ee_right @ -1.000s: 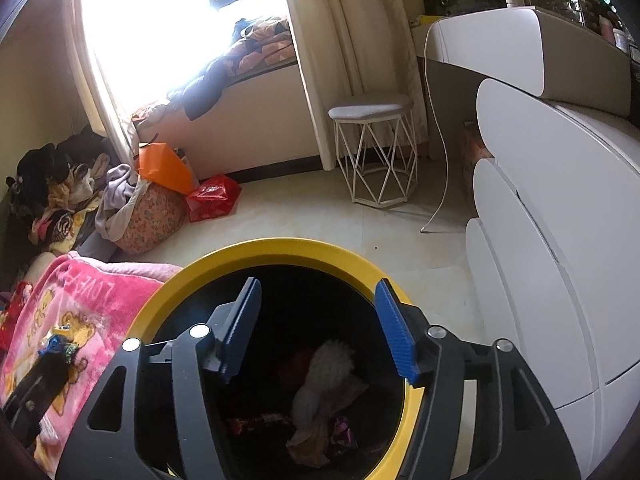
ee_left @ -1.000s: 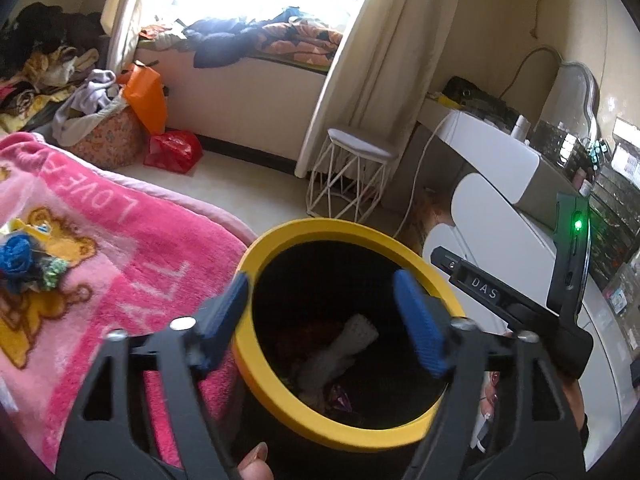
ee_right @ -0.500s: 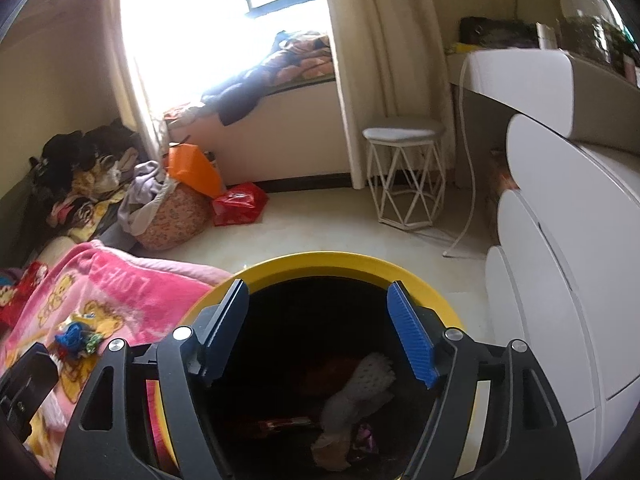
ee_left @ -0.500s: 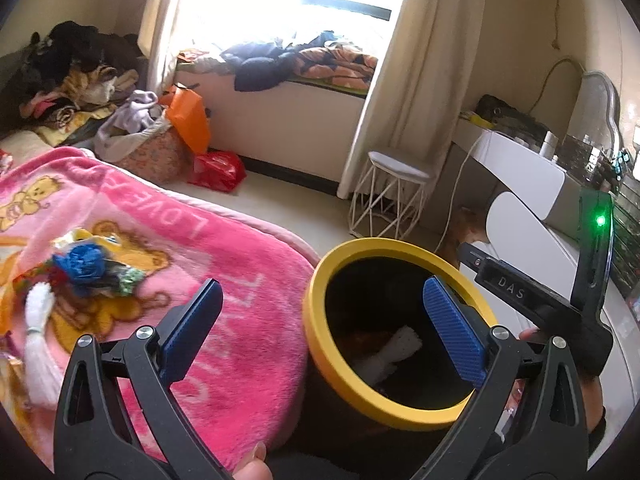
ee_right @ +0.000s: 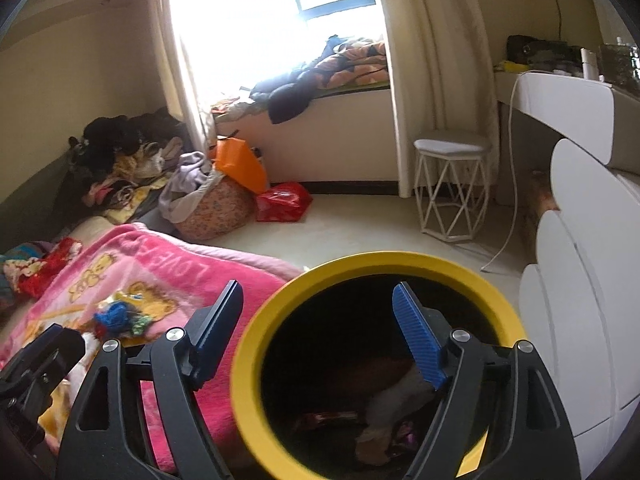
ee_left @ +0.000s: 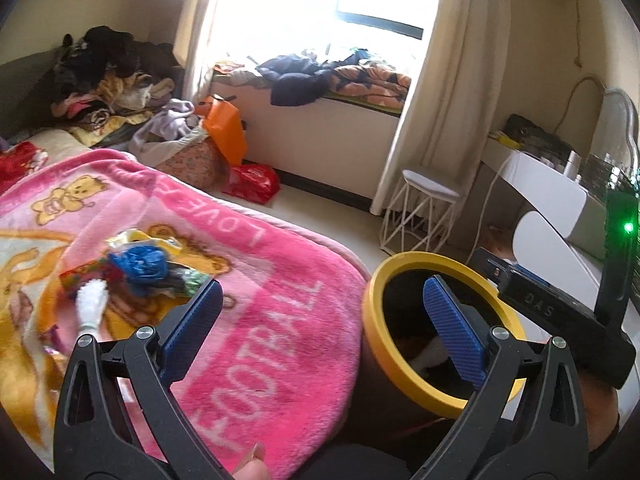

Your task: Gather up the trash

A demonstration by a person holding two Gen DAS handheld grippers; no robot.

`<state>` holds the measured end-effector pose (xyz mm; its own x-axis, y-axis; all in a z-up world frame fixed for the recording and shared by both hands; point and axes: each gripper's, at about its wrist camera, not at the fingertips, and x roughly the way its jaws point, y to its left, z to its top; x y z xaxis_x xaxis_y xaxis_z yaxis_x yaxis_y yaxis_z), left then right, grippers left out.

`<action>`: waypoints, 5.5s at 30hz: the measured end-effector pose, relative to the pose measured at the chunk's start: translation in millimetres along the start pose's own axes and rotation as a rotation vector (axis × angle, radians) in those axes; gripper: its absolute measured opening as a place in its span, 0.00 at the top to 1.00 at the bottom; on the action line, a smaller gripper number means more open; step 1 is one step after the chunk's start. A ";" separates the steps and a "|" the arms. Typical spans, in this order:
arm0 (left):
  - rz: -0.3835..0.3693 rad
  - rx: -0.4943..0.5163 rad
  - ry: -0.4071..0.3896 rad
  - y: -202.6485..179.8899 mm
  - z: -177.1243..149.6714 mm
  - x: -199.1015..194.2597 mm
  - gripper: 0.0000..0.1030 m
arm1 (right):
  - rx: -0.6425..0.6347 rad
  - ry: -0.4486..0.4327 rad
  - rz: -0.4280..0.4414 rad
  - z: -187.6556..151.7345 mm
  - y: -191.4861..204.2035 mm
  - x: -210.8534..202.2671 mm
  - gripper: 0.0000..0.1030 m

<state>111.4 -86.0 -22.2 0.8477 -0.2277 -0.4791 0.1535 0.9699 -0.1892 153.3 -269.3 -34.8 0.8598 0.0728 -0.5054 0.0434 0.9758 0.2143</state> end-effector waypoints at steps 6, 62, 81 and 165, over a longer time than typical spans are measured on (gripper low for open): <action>0.046 -0.011 -0.028 16.4 3.5 -9.9 0.10 | -0.044 0.002 0.024 -5.2 23.2 -3.8 0.27; 0.172 -0.252 0.216 176.3 -45.9 0.3 0.50 | -0.257 0.350 0.351 -47.6 220.9 142.3 0.44; 0.172 -0.241 0.297 167.2 -69.5 19.4 0.71 | -0.183 0.376 0.412 -64.6 217.9 162.4 0.85; -0.133 -0.016 0.133 24.2 -16.1 -17.4 0.86 | 0.019 0.139 0.173 -10.8 30.3 15.7 0.90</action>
<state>92.1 -59.9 -32.2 0.7456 -0.3643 -0.5581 0.2505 0.9292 -0.2719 162.6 -236.3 -45.3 0.7772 0.2676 -0.5695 -0.0879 0.9424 0.3228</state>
